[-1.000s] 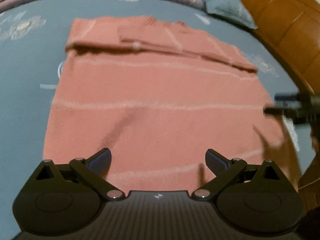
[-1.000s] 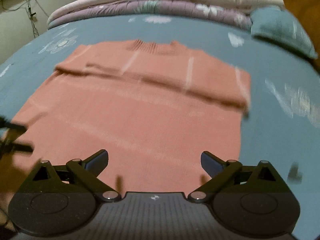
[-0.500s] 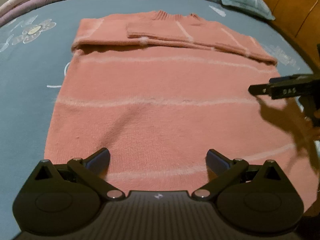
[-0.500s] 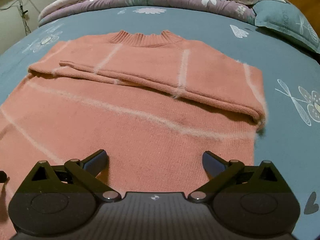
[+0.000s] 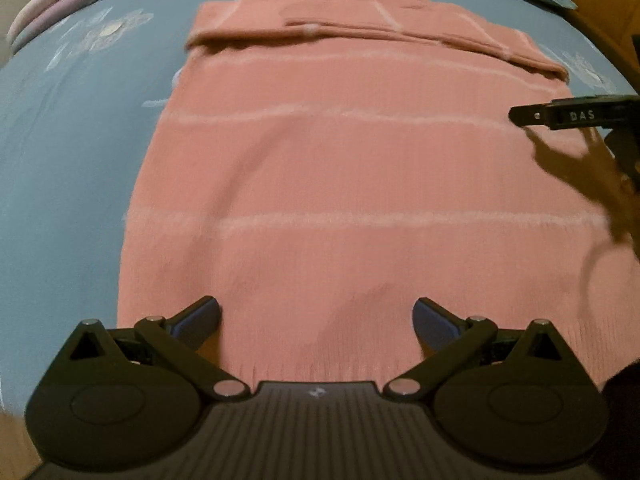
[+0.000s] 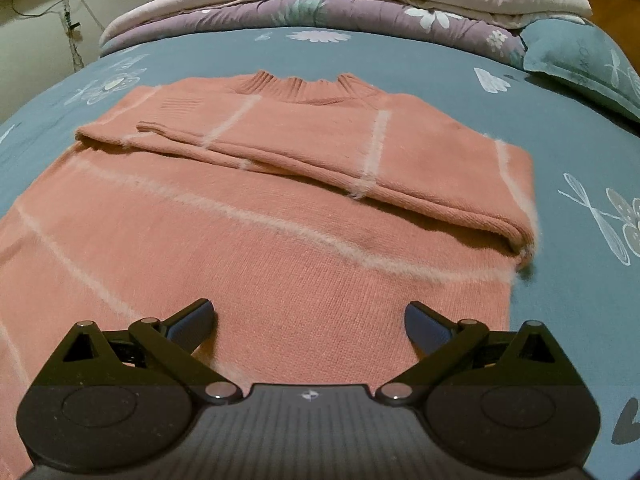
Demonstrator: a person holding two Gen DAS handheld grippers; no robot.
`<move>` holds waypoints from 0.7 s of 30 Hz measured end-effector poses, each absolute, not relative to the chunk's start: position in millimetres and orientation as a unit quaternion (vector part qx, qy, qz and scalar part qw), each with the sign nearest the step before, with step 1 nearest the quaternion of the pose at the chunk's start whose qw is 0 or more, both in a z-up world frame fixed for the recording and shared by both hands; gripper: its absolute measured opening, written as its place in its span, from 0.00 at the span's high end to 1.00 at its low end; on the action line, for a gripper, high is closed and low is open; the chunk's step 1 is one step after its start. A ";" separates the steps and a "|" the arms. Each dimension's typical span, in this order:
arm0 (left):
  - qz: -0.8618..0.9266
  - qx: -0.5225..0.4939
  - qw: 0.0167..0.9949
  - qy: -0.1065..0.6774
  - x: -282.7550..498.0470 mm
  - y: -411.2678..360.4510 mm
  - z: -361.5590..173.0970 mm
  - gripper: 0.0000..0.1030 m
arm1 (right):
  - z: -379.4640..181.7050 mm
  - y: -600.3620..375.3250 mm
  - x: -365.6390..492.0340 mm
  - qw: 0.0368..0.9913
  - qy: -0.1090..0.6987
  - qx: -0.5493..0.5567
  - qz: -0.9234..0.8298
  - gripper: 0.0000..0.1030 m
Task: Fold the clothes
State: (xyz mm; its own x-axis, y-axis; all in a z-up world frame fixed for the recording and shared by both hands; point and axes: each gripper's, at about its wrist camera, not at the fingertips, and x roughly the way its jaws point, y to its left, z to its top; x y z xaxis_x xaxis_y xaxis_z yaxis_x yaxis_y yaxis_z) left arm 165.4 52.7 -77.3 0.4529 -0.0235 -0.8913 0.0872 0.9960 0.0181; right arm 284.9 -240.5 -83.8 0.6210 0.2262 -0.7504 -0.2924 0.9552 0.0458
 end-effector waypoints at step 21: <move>-0.139 0.027 0.900 0.411 348.2 -34.3 -54.9 0.01 | -86.0 -255.6 235.0 0.896 0.408 -0.062 0.164 0.00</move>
